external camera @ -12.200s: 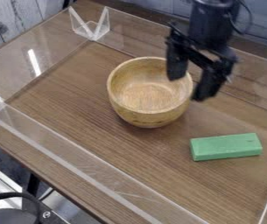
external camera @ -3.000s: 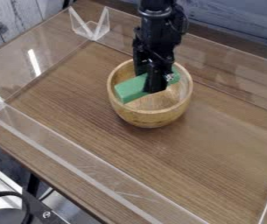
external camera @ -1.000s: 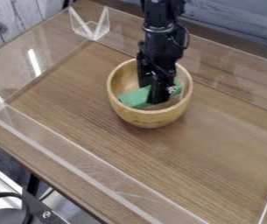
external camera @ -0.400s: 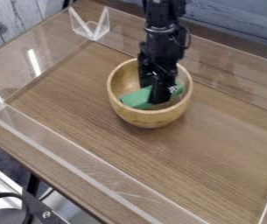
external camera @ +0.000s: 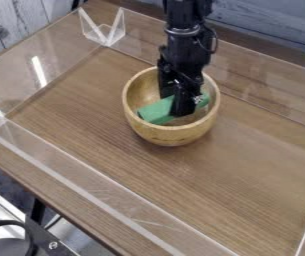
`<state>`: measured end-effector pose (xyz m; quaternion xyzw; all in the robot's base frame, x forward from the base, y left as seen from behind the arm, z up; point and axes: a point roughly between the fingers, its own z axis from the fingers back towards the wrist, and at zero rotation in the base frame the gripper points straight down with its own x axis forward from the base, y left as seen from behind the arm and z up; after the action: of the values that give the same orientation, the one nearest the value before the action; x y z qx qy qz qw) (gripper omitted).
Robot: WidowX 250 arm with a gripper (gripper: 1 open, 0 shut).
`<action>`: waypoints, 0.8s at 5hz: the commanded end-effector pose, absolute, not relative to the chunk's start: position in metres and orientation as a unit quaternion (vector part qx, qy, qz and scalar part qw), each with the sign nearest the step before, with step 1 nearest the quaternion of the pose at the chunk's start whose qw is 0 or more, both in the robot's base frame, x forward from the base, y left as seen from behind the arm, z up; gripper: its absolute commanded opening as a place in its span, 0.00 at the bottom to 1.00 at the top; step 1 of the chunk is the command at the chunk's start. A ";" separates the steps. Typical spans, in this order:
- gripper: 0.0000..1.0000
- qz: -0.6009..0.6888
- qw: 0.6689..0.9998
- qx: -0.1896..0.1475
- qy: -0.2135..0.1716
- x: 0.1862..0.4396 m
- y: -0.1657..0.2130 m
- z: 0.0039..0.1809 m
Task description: Put the green block in the brown bowl
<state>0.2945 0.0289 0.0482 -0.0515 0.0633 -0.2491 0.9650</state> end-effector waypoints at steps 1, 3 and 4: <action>0.00 -0.243 0.969 -0.042 0.033 0.307 0.034 0.065; 1.00 -0.234 0.971 -0.040 0.027 0.308 0.037 0.076; 1.00 -0.231 0.972 -0.037 0.021 0.309 0.038 0.083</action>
<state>0.2969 0.0339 0.0556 -0.0549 0.0685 -0.2332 0.9685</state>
